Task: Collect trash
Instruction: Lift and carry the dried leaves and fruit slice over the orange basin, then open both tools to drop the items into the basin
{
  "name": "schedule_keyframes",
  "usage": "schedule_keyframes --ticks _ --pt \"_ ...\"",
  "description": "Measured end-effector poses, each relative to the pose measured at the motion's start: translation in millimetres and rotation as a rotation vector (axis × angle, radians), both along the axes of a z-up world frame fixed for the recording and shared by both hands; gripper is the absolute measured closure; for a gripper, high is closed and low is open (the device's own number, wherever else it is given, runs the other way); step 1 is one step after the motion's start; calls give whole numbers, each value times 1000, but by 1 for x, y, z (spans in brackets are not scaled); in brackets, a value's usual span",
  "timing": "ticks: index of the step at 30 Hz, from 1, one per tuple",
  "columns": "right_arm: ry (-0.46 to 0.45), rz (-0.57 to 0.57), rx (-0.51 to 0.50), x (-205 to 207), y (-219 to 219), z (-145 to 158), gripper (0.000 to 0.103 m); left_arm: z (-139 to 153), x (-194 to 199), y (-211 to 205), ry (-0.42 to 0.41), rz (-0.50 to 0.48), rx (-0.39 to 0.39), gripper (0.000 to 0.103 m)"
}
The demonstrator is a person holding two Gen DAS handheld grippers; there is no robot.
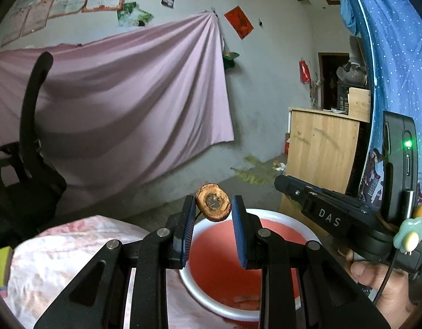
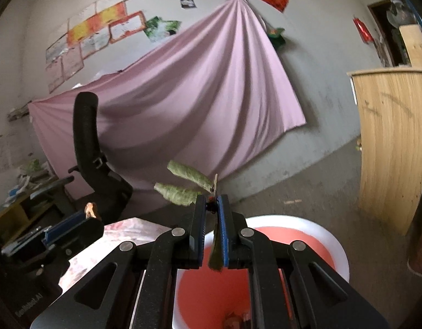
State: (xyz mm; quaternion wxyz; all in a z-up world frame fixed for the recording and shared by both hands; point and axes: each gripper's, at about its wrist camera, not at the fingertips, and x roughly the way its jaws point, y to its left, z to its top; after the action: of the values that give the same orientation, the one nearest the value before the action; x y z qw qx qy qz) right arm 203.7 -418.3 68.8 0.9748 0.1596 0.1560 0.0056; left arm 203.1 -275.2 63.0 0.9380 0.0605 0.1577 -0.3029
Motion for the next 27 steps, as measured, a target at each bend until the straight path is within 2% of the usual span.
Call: schedule_keyframes --ticks 11,13,15,21,23,25,27 --pt "89 -24 59 7 -22 -13 94 -9 28 -18 185 -36 -13 80" --pt "94 -27 70 7 -25 -14 94 -9 33 -19 218 -35 -15 77" --pt "99 -31 74 8 -27 -15 94 -10 36 -19 245 -37 -22 69" --pt "108 -41 72 8 -29 -15 93 -5 42 -12 283 -14 -39 68" --pt "110 -46 64 8 -28 -15 91 -3 42 -6 282 4 -47 68" --pt "108 -50 54 7 -26 -13 78 0 40 1 279 33 -58 66" --pt "94 -46 46 4 -22 -9 72 3 36 12 274 63 -71 63"
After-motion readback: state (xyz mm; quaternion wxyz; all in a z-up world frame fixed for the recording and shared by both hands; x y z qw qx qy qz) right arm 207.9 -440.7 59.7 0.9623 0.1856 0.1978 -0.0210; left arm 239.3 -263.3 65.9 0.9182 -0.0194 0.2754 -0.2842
